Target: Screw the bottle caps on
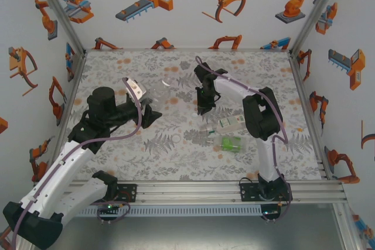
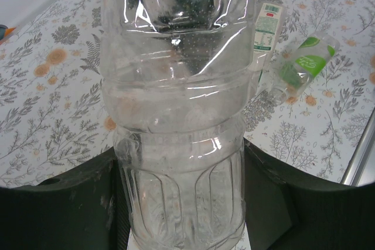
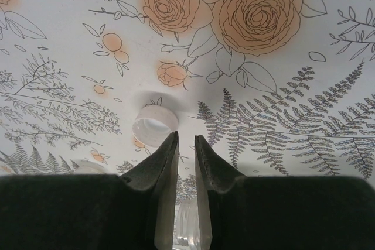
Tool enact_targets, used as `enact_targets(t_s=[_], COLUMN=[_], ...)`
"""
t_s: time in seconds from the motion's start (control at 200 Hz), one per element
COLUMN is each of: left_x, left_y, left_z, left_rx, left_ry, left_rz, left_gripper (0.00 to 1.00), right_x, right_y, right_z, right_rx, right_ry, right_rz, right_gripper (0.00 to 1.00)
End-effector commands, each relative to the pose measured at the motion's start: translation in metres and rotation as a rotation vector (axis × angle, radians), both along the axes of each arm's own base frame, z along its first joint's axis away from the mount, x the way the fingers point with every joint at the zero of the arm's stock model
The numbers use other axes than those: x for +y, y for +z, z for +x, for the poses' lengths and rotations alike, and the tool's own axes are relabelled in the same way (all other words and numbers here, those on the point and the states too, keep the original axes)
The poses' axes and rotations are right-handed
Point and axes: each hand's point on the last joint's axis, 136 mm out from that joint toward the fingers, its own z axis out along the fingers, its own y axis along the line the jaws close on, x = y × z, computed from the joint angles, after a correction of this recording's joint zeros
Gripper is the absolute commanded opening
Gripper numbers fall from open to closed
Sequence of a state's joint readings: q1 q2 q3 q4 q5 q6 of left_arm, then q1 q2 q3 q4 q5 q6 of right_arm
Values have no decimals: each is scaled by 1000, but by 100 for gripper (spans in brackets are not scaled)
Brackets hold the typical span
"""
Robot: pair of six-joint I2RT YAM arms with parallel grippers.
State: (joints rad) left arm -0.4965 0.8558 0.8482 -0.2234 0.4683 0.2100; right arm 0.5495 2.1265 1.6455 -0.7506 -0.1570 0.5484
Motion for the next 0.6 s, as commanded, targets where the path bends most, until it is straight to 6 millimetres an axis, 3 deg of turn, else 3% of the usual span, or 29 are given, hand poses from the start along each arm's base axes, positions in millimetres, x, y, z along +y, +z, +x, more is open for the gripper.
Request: enact_targets(t_s=[0.0, 0.596], left_x=[-1, -1], left_y=[17, 15], left_z=[0, 0], left_rx=[-29, -25], left_ry=[-7, -7], left_rz=[-41, -36], left_gripper=[0, 0], right_x=[7, 1], right_y=[9, -9], right_z=[2, -3], right_rx=[-12, 18], right_ry=[7, 9], right_rz=[9, -43], right_gripper=[23, 16])
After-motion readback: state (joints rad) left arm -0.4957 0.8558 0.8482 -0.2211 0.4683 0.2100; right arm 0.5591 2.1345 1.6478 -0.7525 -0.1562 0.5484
